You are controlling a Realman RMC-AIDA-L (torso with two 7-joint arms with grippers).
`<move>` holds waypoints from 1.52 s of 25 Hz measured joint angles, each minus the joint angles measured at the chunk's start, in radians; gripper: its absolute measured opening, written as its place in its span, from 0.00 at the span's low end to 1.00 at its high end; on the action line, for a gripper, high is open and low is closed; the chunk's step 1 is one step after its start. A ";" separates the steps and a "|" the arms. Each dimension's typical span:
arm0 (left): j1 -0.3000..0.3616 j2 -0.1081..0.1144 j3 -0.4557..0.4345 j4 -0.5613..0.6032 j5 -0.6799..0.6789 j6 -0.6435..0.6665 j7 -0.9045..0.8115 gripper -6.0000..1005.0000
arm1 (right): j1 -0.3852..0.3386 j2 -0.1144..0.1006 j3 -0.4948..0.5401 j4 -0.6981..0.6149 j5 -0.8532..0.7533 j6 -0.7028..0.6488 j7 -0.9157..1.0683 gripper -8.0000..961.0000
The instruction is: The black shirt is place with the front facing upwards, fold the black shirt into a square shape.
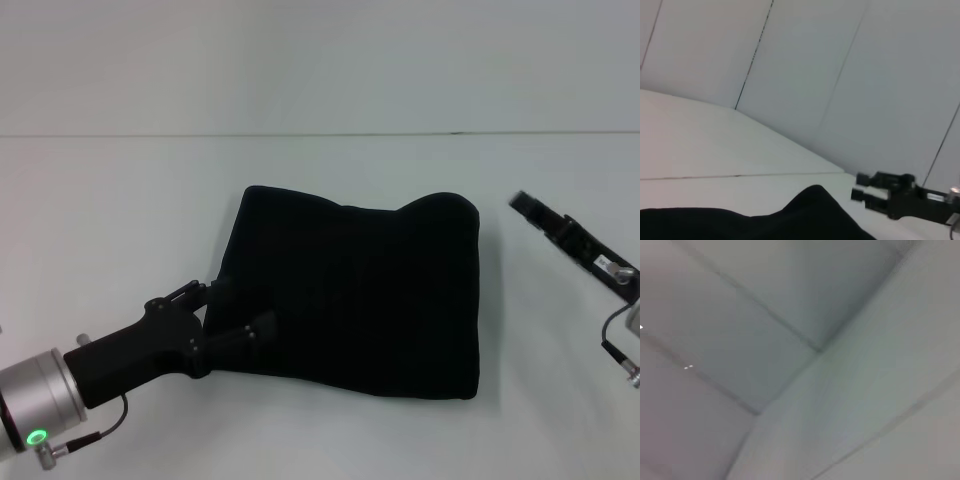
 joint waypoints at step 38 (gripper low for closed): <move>-0.459 0.229 0.108 -0.002 0.503 -0.254 -1.610 0.92 | -0.172 0.003 -0.357 -0.166 -0.282 -0.349 -0.750 0.98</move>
